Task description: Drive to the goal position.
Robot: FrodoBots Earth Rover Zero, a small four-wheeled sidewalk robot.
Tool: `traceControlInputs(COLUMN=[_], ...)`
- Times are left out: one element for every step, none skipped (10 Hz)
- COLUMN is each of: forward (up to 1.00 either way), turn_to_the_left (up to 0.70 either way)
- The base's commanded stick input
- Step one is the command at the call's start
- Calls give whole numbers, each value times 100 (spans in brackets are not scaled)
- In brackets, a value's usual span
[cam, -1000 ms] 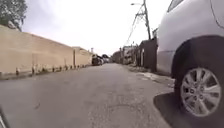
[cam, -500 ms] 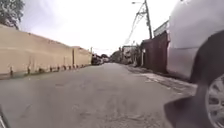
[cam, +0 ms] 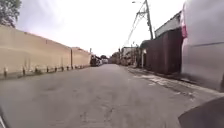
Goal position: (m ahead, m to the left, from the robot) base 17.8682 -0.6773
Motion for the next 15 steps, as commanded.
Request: traceControlInputs(forward=[70, 70, 70, 70, 70, 70, 70, 70, 70, 70, 70, 70, 70, 70, 70], turn_to_the_left=[-17, -13, 1, 1, 1, 1, 1, 1, 1, 1, 1, 1, 1, 1, 1])
